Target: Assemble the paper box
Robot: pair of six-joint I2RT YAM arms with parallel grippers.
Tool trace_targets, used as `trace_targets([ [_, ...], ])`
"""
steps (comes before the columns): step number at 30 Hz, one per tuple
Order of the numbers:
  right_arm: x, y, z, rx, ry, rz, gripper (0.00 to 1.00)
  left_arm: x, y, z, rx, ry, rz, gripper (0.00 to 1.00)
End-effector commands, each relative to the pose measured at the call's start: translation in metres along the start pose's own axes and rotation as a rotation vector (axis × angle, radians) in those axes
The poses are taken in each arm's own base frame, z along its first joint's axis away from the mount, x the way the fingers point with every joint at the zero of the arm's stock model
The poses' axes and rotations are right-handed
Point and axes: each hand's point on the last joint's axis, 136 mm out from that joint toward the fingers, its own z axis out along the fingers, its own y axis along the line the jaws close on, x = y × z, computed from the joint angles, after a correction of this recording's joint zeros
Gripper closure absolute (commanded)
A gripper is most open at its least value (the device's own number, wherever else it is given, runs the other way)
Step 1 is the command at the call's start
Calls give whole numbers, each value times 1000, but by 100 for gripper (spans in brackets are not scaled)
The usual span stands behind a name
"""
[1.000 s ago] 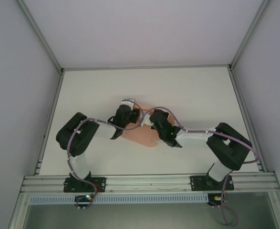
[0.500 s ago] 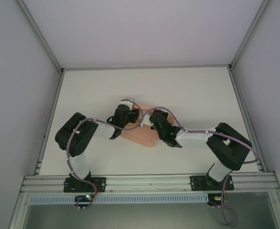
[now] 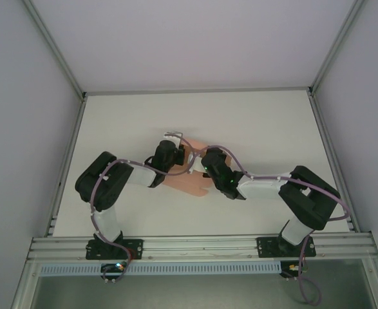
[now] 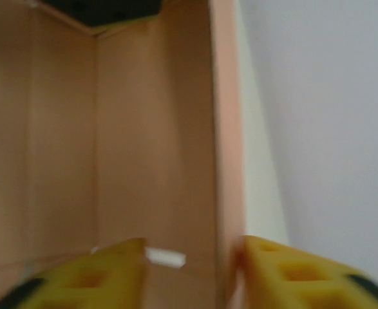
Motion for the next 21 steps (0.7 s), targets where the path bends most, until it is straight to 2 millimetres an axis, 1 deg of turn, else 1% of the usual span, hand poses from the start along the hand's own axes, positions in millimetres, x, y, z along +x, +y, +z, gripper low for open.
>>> trace_targets([
  [1, -5, -1, -18, -52, -58, 104, 39, -11, 13, 2, -50, -47, 9, 100],
  [3, -11, -14, -31, -60, -116, 184, 24, -6, 9, 1, -21, -34, 23, 100],
  [4, -13, -17, -37, -91, -148, 224, 18, -3, 7, 1, -6, -27, 29, 100],
  [5, -15, -25, -45, -109, -181, 278, 4, -1, 5, 1, 5, -22, 32, 100],
  [6, -16, -33, -50, -132, -207, 336, 0, 1, 5, 1, 5, -15, 31, 100],
  [10, -20, -70, -67, -217, -346, 611, 0, 5, -3, 0, 42, -7, 66, 100],
  [12, -23, -85, -69, -231, -387, 704, 0, 6, -8, 0, 61, -4, 80, 100],
  [14, -25, -96, -62, -231, -366, 755, 0, 7, -15, 0, 88, -1, 94, 100],
  [17, -20, -103, -38, -245, -260, 828, 0, 7, -24, -1, 118, -12, 106, 100],
  [19, -19, -98, -18, -287, -195, 853, 0, 9, -30, -1, 141, -7, 111, 100],
  [21, -26, -90, -4, -334, -176, 861, 0, 11, -35, -1, 167, 0, 110, 100],
])
